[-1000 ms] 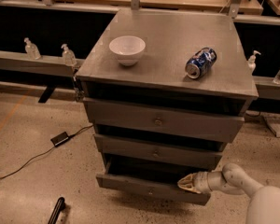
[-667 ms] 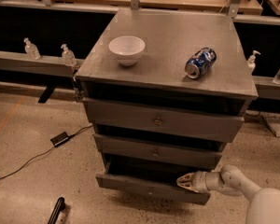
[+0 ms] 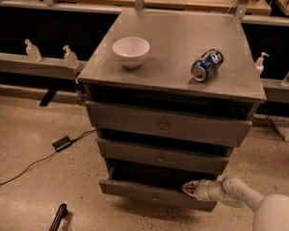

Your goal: Open bottom drawer

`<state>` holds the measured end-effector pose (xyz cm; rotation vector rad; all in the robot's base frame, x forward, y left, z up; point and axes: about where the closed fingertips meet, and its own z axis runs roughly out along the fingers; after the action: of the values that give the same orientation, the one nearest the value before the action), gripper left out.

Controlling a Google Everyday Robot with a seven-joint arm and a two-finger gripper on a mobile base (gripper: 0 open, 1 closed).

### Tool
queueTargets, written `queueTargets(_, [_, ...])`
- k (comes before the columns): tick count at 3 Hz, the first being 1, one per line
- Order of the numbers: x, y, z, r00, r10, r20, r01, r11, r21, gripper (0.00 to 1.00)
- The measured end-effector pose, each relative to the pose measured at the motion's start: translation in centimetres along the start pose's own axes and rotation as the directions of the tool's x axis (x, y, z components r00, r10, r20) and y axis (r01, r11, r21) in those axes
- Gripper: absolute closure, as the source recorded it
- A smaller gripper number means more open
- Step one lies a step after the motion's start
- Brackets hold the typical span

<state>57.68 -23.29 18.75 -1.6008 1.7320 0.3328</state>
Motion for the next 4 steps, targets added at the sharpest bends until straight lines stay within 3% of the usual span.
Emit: queueTargets(4, [-0.02,0.17,-0.28,1.0,0.005,-0.016,-0.005,1.0,-0.004,1.0])
